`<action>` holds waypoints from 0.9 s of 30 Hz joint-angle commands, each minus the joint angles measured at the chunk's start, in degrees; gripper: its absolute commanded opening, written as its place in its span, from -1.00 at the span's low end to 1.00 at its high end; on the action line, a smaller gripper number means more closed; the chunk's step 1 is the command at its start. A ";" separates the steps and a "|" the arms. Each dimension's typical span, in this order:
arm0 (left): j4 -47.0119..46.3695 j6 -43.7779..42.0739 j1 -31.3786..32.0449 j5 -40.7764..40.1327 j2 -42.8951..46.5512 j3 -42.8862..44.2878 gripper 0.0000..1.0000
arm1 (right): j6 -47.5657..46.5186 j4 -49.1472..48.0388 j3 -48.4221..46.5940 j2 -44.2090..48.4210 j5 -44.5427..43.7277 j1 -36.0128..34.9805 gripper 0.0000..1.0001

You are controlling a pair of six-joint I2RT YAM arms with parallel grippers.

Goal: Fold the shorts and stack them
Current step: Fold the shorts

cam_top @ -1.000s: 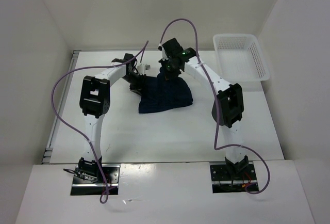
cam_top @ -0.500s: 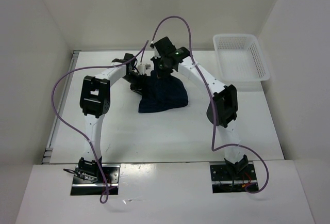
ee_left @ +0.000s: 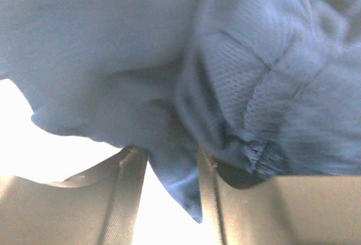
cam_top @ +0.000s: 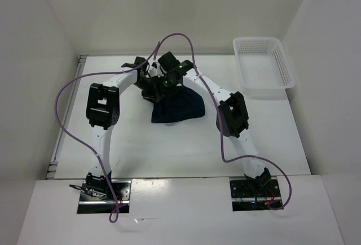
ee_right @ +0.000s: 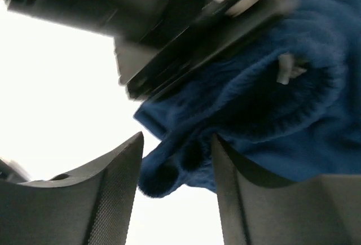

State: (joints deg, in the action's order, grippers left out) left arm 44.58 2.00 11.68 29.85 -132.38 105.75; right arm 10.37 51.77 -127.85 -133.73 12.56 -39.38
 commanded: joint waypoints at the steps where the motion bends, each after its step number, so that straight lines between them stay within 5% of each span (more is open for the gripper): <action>1: -3.09 -2.00 -4.03 -8.66 2.20 -1.34 -0.02 | -3.85 -2.29 -2.67 3.12 12.37 -1.93 0.19; 7: -0.46 -2.00 -10.62 -11.82 7.83 -0.64 0.35 | -10.01 -4.48 -2.06 8.83 13.91 -2.46 0.22; 11: 1.65 -2.00 -11.42 -14.29 11.69 1.55 0.47 | -12.66 -14.21 15.63 19.71 6.61 -1.06 0.10; 14: 2.97 -2.00 -9.32 -12.28 16.78 2.96 0.61 | -9.76 -22.05 25.88 27.55 5.56 2.98 -0.03; 21: 11.31 -2.00 2.10 -4.98 19.09 2.36 0.64 | -7.11 -25.66 39.77 29.67 1.43 11.41 -0.10; 27: 10.01 -2.00 5.27 -7.25 16.19 -3.10 0.59 | -8.44 -27.69 40.84 25.72 -0.96 14.50 -0.04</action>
State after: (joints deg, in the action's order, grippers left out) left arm 52.93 0.60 18.00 22.90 -114.37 104.20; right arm 2.46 28.86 -86.96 -107.42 13.28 -25.19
